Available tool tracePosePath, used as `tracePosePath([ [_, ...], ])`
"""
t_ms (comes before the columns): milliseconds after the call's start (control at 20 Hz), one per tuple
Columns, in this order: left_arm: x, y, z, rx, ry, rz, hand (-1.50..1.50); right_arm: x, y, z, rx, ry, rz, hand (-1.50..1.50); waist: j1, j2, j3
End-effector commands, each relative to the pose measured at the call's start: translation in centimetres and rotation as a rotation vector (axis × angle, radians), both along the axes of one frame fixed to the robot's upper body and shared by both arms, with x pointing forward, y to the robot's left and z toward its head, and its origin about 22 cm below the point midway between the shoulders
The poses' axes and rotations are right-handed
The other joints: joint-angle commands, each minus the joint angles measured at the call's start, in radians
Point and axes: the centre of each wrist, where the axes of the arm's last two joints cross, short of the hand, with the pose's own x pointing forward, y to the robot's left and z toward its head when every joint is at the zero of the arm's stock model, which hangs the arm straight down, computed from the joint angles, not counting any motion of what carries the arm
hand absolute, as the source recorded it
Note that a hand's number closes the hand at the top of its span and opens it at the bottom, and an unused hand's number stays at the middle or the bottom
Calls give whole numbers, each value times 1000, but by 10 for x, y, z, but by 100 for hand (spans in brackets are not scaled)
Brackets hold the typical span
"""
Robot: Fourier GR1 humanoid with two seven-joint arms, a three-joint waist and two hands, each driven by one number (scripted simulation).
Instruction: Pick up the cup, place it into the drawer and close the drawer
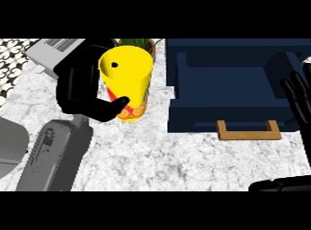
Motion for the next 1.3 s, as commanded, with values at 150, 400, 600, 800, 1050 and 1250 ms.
tracePosePath([
  [150, 28, -48, 33, 62, -10, 13, 150, 10, 8, -13, -16, 20, -1, -150, -3, 3, 0],
  [400, 41, -65, 62, 92, -5, -1, 150, 11, -4, -5, 9, -1, -7, -150, -4, 2, 0],
  [600, 51, -84, 81, 119, 33, -17, 150, 10, 2, -9, -9, 7, -9, -150, -7, 2, 0],
  [800, 71, -90, 76, 172, 47, 5, 150, 23, -4, -12, 4, 7, 17, -150, -9, 5, 0],
  [1050, 78, -119, 70, 194, 98, 36, 150, 26, -7, -11, 14, 4, 3, -150, -21, 7, 0],
  [1250, 83, -129, 63, 199, 96, 38, 150, 18, -18, -20, 8, 9, 22, -150, -29, 7, 0],
])
